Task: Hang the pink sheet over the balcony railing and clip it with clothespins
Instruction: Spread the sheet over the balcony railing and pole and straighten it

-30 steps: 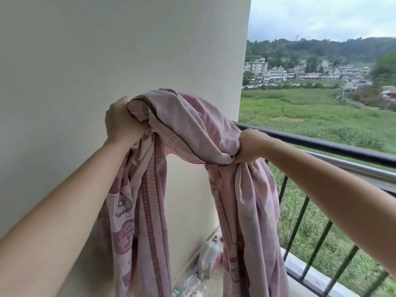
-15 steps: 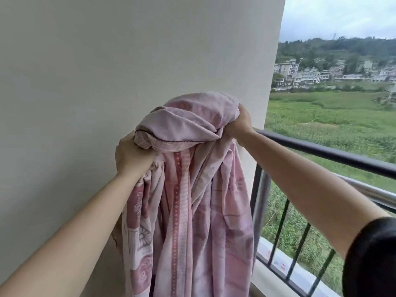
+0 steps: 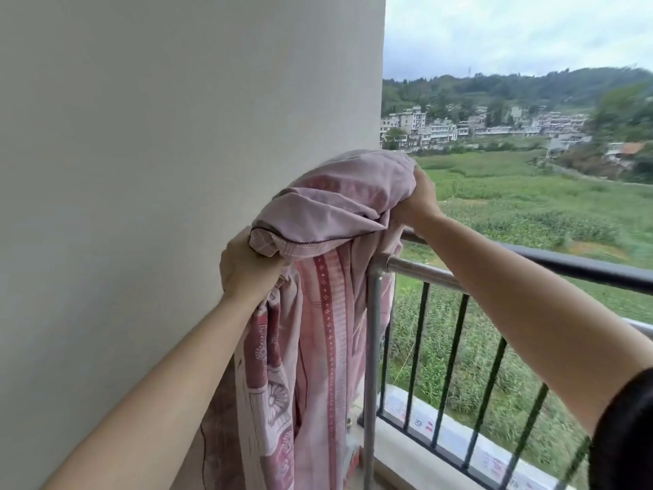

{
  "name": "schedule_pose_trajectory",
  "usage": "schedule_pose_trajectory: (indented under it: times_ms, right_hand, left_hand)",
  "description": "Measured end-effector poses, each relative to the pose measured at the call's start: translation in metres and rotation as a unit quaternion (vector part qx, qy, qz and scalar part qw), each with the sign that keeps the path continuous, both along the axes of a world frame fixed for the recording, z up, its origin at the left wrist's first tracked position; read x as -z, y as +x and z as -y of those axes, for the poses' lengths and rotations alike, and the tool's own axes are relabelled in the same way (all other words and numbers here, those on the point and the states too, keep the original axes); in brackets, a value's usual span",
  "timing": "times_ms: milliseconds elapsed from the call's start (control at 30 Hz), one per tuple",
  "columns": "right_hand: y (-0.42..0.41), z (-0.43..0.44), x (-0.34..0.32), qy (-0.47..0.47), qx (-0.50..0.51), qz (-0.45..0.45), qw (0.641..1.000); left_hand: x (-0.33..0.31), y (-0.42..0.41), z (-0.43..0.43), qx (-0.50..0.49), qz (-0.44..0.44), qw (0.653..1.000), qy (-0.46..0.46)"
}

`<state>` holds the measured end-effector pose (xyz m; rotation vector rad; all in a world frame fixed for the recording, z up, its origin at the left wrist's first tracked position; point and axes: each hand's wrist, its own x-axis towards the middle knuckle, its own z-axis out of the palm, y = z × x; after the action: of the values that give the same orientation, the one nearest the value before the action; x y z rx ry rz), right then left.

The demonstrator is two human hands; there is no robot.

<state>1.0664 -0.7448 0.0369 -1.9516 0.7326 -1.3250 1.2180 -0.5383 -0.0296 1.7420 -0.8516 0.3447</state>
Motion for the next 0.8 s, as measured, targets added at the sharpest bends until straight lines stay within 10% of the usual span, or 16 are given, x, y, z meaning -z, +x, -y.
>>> schedule_pose_trajectory:
  times_ms: [233, 467, 800]
  right_hand:
    - [-0.122, -0.018, 0.004, -0.093, 0.092, -0.040, 0.991]
    - [-0.259, -0.027, 0.035, -0.130, 0.278, -0.462, 0.832]
    - [-0.302, -0.008, 0.037, -0.158, 0.409, -0.417, 0.796]
  left_hand:
    - [0.021, -0.065, 0.022, 0.112, 0.008, 0.994, 0.016]
    - [0.064, -0.142, 0.035, 0.215, 0.011, 0.974, 0.072]
    - [0.072, -0.212, 0.035, 0.241, 0.063, 0.961, 0.122]
